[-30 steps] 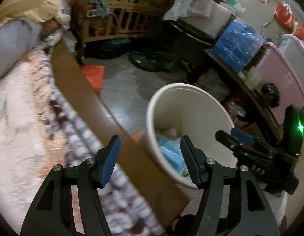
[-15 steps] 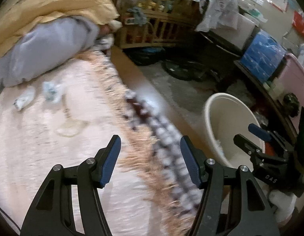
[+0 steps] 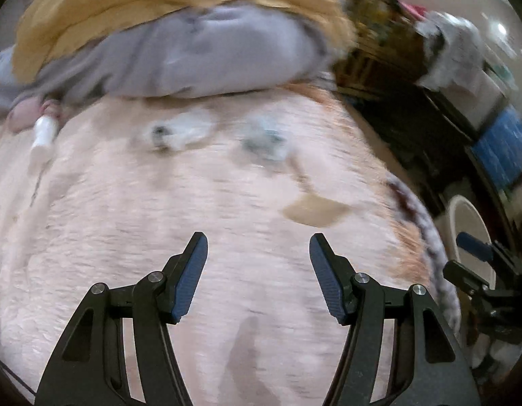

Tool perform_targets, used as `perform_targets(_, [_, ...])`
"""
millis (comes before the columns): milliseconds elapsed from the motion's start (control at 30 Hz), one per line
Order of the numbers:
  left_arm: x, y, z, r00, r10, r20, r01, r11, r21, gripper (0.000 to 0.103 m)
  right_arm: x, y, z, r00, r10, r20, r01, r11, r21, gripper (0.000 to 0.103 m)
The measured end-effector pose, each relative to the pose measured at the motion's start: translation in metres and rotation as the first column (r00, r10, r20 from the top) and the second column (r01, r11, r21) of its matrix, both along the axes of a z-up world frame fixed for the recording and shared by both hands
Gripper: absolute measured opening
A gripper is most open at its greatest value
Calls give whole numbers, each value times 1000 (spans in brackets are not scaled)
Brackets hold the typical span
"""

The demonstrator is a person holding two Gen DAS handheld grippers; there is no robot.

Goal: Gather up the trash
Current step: 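Move both tools back over the remaining items on the bed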

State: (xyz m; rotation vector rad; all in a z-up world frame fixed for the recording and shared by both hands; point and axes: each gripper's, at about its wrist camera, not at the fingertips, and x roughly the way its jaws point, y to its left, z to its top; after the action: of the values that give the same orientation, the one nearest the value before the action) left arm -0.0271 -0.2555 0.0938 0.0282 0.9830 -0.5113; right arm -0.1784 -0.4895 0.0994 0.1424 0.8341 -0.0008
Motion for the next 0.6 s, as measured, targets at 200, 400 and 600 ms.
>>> perform_targets(200, [41,38,-7,997,72,1,-72,997,-22,62,81,29,-13,998,49,-46,-44,993,107,72])
perform_targets(400, [88,48,-14,996,90,-3,-90,995,-39,66,157,57,-19,991,122,-46,-119,991,69,72])
perform_targets(600, [135,42,-30,996,86,-2,-86,995,-50,69,219,73,-43,982,172,-82,-172,985,10,72])
